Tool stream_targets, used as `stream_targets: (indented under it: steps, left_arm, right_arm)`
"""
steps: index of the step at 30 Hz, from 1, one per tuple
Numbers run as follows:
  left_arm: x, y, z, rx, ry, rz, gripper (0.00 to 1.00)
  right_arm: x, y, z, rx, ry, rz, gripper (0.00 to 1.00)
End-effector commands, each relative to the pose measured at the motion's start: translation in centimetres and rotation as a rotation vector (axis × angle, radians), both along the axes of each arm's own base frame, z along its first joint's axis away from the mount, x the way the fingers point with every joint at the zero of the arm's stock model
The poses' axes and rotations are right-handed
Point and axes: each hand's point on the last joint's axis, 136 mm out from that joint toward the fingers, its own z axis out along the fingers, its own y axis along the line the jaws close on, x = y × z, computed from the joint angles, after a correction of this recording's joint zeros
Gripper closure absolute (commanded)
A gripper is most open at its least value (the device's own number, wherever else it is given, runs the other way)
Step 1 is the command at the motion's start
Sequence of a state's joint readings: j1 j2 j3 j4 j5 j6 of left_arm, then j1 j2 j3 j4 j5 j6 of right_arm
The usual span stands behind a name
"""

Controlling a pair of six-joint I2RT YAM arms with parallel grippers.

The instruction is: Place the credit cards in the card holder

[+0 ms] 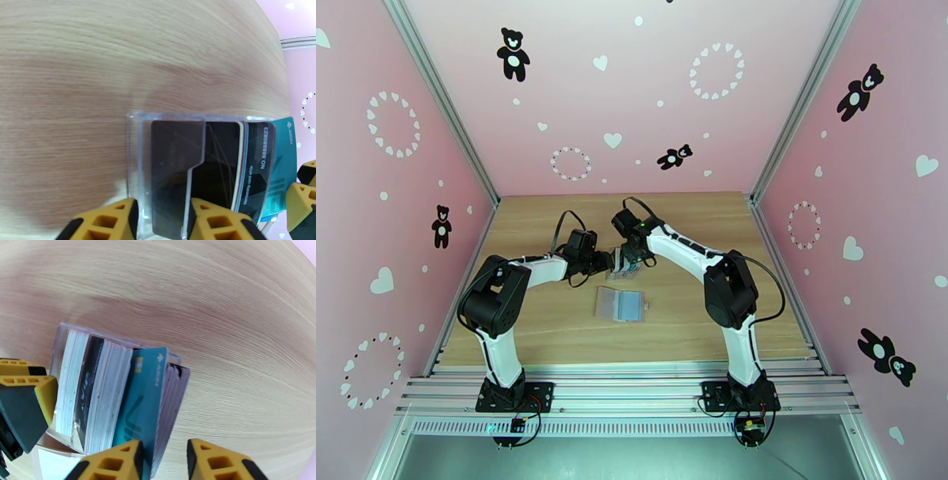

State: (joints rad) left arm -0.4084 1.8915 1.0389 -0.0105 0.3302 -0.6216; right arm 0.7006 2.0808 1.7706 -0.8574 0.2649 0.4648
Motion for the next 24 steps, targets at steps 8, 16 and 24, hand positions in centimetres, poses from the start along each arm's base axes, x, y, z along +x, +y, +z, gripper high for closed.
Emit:
stream_targets:
  steps: [8, 16, 24]
  left_arm:
    - [-0.3, 1.9, -1.2, 0.072, 0.04, 0.039, 0.6]
    - [-0.4, 1.8, -1.2, 0.072, 0.04, 0.037, 0.6]
    - [-0.4, 1.8, -1.1, 0.068, 0.04, 0.034, 0.6]
  right_arm:
    - [-0.7, -0.3, -1.0, 0.014, 0.07, -0.003, 0.9]
    - [-1.1, 0.5, -0.4, 0.067, 0.08, 0.005, 0.97]
    - [-2.3, 2.4, -0.3, 0.167, 0.11, 0.023, 1.0]
